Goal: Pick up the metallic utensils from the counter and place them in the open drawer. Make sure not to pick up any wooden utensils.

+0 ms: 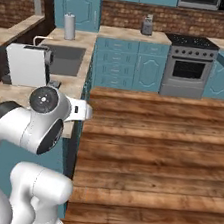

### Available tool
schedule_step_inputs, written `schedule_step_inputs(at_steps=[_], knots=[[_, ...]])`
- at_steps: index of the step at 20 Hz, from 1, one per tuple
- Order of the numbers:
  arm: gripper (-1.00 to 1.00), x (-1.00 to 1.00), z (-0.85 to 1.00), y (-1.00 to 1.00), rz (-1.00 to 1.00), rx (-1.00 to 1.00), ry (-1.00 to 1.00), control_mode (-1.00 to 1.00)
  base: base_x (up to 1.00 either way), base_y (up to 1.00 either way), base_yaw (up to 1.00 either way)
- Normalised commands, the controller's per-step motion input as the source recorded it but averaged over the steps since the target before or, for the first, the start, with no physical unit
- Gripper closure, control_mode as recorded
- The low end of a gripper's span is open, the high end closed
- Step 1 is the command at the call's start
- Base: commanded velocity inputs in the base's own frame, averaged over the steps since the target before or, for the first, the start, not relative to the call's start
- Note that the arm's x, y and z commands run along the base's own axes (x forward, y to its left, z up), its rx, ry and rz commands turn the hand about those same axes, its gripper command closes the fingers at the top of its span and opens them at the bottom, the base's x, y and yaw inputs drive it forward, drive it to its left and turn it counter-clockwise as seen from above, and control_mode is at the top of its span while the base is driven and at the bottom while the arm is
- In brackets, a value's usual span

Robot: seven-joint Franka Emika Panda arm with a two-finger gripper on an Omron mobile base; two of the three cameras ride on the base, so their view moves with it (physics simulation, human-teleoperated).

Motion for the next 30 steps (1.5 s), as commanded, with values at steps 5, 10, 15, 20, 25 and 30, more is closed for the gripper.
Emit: schedule_step_inputs(at_steps=[5, 10, 15, 20, 25, 30], knots=[[-1.0, 0.0, 0.0, 0.0, 0.0, 0.0, 0.0, 1.0, -0.09, 1.0, 0.0], [-1.0, 0.0, 0.0, 0.0, 0.0, 0.0, 0.0, 1.0, -0.88, 1.0, 0.0], [-1.0, 0.0, 0.0, 0.0, 0.0, 0.0, 0.0, 1.0, -0.69, 1.0, 0.0], [-1.0, 0.0, 0.0, 0.0, 0.0, 0.0, 0.0, 1.0, -0.24, 1.0, 0.0], [-1.0, 0.0, 0.0, 0.0, 0.0, 0.0, 0.0, 1.0, -0.73, 0.98, -0.09], [-1.0, 0.0, 0.0, 0.0, 0.0, 0.0, 0.0, 1.0, -1.0, 0.36, -0.54]])
